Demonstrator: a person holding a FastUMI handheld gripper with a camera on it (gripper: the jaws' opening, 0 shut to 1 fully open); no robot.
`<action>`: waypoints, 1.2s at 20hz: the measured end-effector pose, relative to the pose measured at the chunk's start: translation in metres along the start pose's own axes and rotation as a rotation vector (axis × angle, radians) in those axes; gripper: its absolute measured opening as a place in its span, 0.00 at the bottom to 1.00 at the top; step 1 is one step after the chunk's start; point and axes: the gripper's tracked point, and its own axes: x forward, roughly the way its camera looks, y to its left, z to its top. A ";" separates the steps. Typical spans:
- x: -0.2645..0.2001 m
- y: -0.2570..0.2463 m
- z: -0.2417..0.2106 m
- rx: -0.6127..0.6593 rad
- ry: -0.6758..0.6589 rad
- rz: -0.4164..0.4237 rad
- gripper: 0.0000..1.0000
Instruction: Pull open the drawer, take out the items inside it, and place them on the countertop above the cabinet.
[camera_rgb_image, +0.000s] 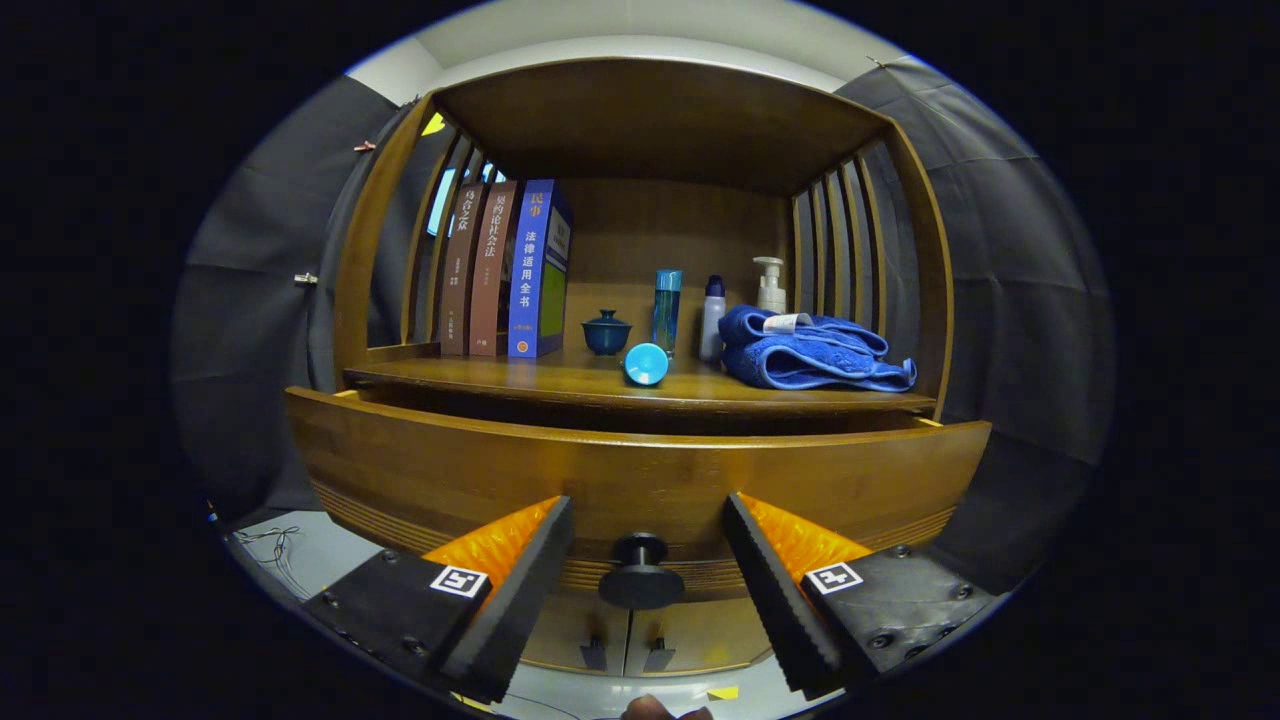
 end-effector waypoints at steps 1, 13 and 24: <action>0.005 0.000 0.000 0.000 0.002 0.000 1.00; 0.046 0.003 0.004 -0.017 0.019 -0.001 1.00; 0.010 -0.013 0.128 0.011 -0.098 0.011 0.98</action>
